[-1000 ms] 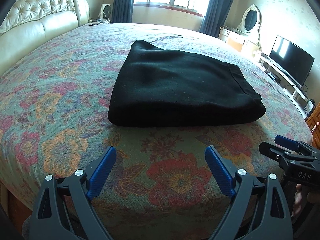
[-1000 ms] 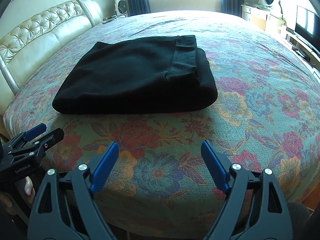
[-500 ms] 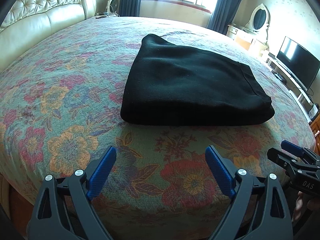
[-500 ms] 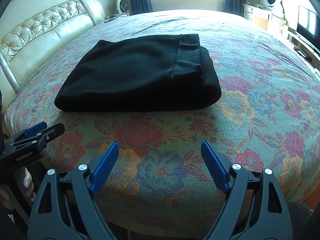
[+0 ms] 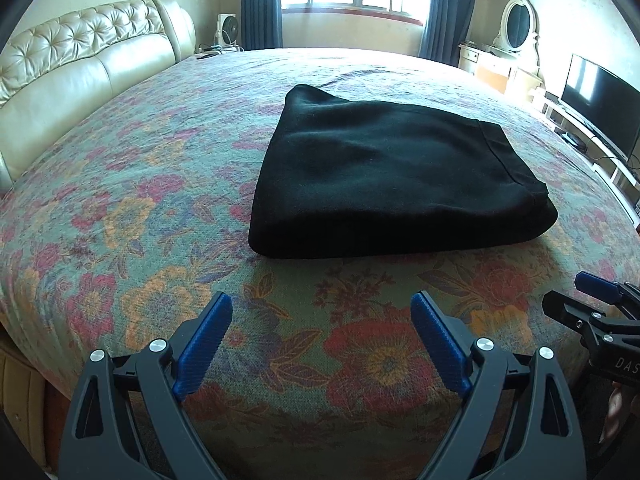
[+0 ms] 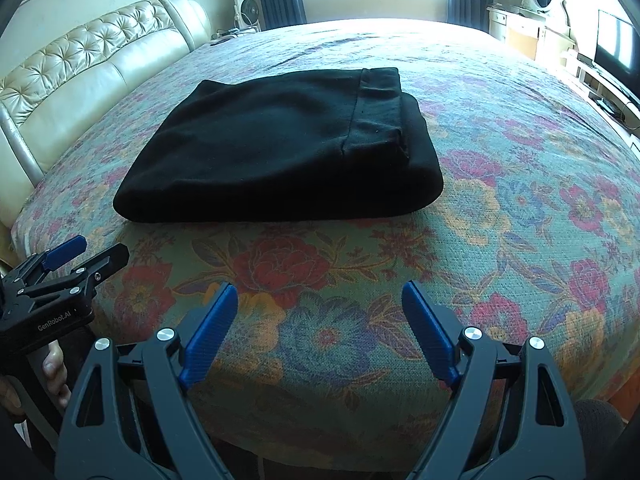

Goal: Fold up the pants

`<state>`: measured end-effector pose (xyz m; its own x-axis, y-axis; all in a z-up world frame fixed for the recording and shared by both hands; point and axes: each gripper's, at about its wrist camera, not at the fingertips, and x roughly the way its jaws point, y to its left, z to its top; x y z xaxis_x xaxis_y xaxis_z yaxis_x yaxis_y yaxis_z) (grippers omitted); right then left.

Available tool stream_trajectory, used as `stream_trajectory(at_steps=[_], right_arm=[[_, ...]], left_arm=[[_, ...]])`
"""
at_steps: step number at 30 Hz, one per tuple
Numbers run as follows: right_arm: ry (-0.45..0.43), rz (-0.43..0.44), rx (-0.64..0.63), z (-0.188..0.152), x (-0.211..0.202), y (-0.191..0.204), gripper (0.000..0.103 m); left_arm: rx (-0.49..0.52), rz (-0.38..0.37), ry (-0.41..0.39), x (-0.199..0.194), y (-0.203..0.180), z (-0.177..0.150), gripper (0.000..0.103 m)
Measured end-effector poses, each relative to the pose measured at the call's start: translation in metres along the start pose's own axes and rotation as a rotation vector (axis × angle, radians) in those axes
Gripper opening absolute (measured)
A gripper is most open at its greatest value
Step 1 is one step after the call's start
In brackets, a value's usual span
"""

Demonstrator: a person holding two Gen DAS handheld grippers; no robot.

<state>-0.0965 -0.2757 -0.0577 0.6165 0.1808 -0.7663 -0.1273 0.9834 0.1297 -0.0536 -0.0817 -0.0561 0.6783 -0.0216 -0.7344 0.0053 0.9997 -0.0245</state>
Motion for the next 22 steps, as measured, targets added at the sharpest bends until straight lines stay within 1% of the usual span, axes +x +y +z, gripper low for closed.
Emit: stream_trajectory(at_steps=[2,5,7,9,10,11,14,15,19,22], right_arm=[[0.002,0.002,0.002,-0.001,0.000,-0.001,0.084],[0.007,0.007,0.010,-0.003,0.001,-0.001,0.084],[0.009,0.008,0.013,-0.004,0.001,-0.001,0.084],[0.009,0.007,0.011,-0.004,0.000,0.000,0.084],[0.009,0.006,0.011,-0.004,0.000,0.000,0.084],[0.008,0.006,0.011,-0.005,0.000,0.000,0.084],[0.008,0.005,0.011,-0.004,0.000,-0.001,0.084],[0.008,0.006,0.012,-0.005,0.000,-0.001,0.084],[0.009,0.006,0.014,-0.006,-0.001,-0.001,0.084],[0.012,0.007,0.015,-0.007,0.000,-0.001,0.084]], left_arm=[[0.005,0.012,0.015,0.002,0.000,0.000,0.090],[0.035,0.053,0.067,0.005,-0.003,-0.002,0.090],[0.041,0.065,0.042,0.000,-0.004,-0.005,0.090],[0.064,0.059,0.018,-0.004,-0.008,-0.005,0.090],[0.069,0.042,0.014,-0.006,-0.009,-0.004,0.090],[0.061,0.012,0.017,-0.007,-0.009,-0.003,0.090],[-0.005,-0.074,0.047,-0.005,-0.005,-0.001,0.090],[-0.019,-0.082,0.048,-0.005,-0.004,-0.002,0.090],[-0.014,-0.044,0.032,-0.005,-0.003,-0.002,0.090],[-0.040,-0.041,0.041,-0.004,0.001,-0.001,0.090]])
